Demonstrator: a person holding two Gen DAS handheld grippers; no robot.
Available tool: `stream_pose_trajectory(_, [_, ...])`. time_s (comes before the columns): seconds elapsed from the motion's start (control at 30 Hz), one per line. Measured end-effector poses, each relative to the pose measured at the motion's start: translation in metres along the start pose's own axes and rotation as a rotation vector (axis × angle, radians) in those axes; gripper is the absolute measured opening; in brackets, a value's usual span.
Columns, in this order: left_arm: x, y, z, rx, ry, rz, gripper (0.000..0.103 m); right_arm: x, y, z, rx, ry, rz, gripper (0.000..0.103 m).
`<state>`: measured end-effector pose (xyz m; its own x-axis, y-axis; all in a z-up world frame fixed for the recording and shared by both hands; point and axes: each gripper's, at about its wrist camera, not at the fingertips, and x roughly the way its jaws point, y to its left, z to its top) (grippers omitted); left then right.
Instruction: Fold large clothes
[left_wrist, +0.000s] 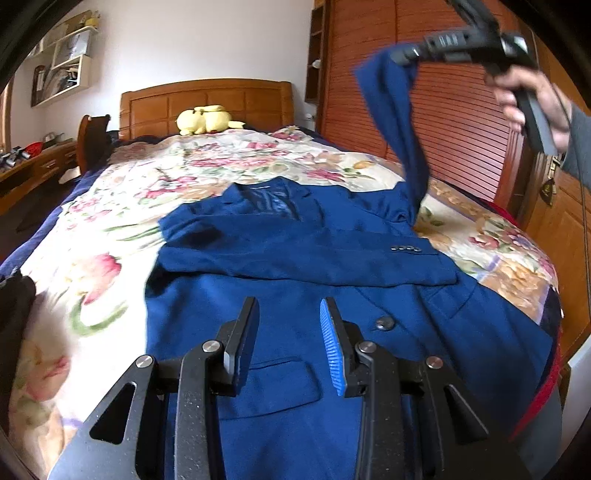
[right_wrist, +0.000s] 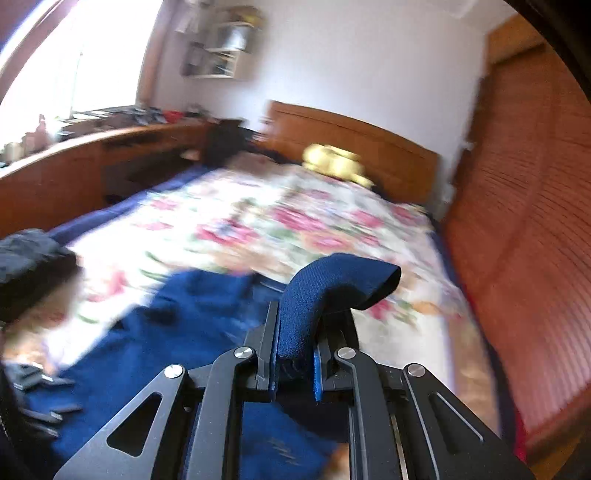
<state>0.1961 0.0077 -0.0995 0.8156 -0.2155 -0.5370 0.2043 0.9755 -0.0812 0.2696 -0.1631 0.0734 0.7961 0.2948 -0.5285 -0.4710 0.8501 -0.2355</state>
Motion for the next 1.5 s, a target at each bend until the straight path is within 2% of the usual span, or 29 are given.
stream_pose_trajectory(0.13, [-0.005, 0.013, -0.004, -0.021, -0.001, 0.015, 0.035, -0.002, 0.048, 0.010, -0.028, -0.006, 0.125, 0.014])
stream_pose_trajectory(0.2, [-0.006, 0.018, -0.006, -0.027, -0.001, 0.021, 0.035, 0.000, 0.055, 0.004, -0.025, 0.012, 0.173, 0.021])
stream_pose_trajectory(0.27, [-0.006, 0.020, -0.007, -0.032, 0.002, 0.026, 0.035, 0.007, 0.051, -0.002, -0.013, 0.032, 0.176, 0.042])
stream_pose_trajectory(0.33, [-0.005, 0.022, -0.008, -0.036, 0.004, 0.027, 0.035, 0.010, 0.049, -0.010, 0.009, 0.049, 0.189, 0.057])
stream_pose_trajectory(0.37, [-0.004, 0.022, -0.007, -0.037, 0.004, 0.028, 0.035, 0.020, 0.041, -0.008, 0.018, 0.060, 0.187, 0.061])
stream_pose_trajectory(0.47, [-0.002, 0.021, -0.006, -0.036, 0.003, 0.026, 0.035, 0.032, 0.027, -0.018, 0.040, 0.103, 0.162, 0.061])
stream_pose_trajectory(0.53, [0.000, 0.020, -0.006, -0.034, 0.007, 0.024, 0.035, 0.046, 0.033, -0.019, 0.057, 0.142, 0.146, 0.061])
stream_pose_trajectory(0.67, [0.005, 0.016, -0.006, -0.023, 0.020, 0.021, 0.035, 0.067, 0.019, -0.055, 0.081, 0.214, 0.089, 0.061])
stream_pose_trajectory(0.9, [0.015, 0.009, -0.007, -0.011, 0.041, 0.022, 0.035, 0.116, 0.009, -0.135, 0.162, 0.354, 0.046, 0.061])
stream_pose_trajectory(1.07, [0.022, 0.005, -0.009, -0.003, 0.058, 0.025, 0.035, 0.157, 0.009, -0.172, 0.213, 0.413, 0.028, 0.061])
stream_pose_trajectory(1.17, [0.025, 0.004, -0.011, 0.000, 0.068, 0.028, 0.035, 0.169, 0.011, -0.186, 0.223, 0.421, 0.028, 0.061])
stream_pose_trajectory(1.33, [0.034, 0.007, -0.010, -0.008, 0.094, 0.026, 0.035, 0.177, 0.017, -0.188, 0.244, 0.366, 0.026, 0.062])
stream_pose_trajectory(1.5, [0.042, 0.014, 0.008, -0.013, 0.105, 0.019, 0.036, 0.181, 0.020, -0.188, 0.244, 0.350, 0.020, 0.062])
